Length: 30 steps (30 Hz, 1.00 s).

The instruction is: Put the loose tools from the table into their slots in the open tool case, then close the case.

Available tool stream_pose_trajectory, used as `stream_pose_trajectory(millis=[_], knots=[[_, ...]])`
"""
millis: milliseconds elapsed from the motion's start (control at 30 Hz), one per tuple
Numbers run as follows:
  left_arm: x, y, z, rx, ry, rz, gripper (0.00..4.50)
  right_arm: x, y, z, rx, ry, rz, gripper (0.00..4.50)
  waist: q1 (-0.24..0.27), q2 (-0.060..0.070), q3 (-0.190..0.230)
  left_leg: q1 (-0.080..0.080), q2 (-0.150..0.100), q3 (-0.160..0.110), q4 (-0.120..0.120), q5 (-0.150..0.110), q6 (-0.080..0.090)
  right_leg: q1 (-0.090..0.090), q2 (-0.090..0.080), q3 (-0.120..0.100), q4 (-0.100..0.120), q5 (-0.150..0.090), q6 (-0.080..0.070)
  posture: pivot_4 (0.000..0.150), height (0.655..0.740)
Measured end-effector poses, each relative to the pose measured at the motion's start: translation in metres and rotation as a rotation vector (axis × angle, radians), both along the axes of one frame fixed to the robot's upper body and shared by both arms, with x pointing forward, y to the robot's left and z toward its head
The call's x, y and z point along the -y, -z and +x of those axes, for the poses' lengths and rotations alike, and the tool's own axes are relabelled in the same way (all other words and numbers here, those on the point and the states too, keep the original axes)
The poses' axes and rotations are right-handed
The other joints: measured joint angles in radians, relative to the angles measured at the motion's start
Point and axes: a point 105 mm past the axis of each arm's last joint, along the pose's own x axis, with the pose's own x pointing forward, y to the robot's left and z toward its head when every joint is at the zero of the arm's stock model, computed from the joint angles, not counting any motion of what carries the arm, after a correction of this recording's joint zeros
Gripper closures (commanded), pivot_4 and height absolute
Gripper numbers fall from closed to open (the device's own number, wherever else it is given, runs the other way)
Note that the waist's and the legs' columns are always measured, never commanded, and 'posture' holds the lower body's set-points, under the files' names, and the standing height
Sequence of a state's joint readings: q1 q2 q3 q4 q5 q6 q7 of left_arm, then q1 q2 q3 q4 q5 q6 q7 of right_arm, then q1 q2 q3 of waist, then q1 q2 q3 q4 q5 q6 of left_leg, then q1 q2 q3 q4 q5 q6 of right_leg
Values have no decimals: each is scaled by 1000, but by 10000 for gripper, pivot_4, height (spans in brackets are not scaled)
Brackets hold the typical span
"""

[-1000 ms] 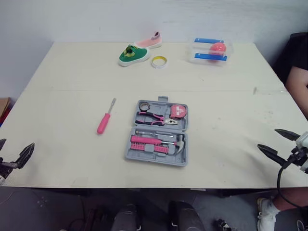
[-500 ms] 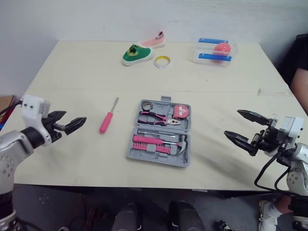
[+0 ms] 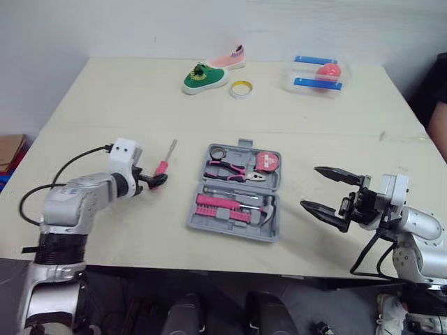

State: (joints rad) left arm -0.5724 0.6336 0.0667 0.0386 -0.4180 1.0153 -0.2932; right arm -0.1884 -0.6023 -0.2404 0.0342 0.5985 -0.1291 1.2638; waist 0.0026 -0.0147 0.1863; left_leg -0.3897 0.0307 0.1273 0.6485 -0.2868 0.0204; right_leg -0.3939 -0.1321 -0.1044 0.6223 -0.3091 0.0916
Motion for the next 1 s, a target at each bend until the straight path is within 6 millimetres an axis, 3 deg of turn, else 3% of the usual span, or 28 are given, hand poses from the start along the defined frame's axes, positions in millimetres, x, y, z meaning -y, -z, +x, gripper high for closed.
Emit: stream_pose_trajectory(millis=[67, 167, 400, 567, 700, 767, 867, 1000], knots=[[1, 5, 2, -11, 5, 27, 0, -1, 0, 0, 3, -7, -3, 935, 0, 0, 0, 0, 0, 0, 0, 0, 0, 0, 0, 0, 0, 0, 0, 1500, 7400], [2, 7, 6, -3, 3, 51, 8260, -1, 0, 0, 2, -9, -3, 0, -2, 0, 0, 1, 0, 1, 0, 0, 0, 0, 0, -1, 1, 0, 0, 1500, 7400], [-3, 10, 4, -5, 1, 48, 39492, -2, 4, -1, -1, -6, -3, 0, -2, 0, 0, 1, 0, 0, 1, 0, 0, 0, -1, 0, 2, 0, 0, 1500, 7400], [-11, 0, 3, 59, 53, 20, 39504, 0, 7, -3, -3, 2, -14, 0, -3, -2, 1, 0, 0, 0, 1, 0, 0, 0, 0, -1, 2, 0, 0, 1500, 7400], [-24, -50, -5, 279, 224, 73, 39504, 6, 9, -5, -10, 19, -43, 0, -8, -4, 2, 0, 1, 2, 0, 0, -1, -2, 0, -1, 1, 0, 0, 1500, 7400], [-20, -69, -19, 326, 363, 147, 39504, 9, 9, -6, -1, 27, -65, 0, -6, -4, 2, 0, 0, 2, -1, 0, 0, -2, 0, -1, 0, 0, 0, 1500, 7400], [8, -80, -48, 323, 694, 279, 39505, 26, 13, -8, -5, 76, -97, 0, 2, -4, 2, 0, 0, 2, -1, -1, 0, -1, -1, -1, -1, 0, 0, 1500, 7400], [54, -72, -74, 305, 982, 277, 39505, 34, 26, -15, -38, 97, -117, 0, 8, -4, 3, 0, 0, 2, 0, -1, 1, 0, -1, 1, -1, 0, 0, 1500, 7400]])
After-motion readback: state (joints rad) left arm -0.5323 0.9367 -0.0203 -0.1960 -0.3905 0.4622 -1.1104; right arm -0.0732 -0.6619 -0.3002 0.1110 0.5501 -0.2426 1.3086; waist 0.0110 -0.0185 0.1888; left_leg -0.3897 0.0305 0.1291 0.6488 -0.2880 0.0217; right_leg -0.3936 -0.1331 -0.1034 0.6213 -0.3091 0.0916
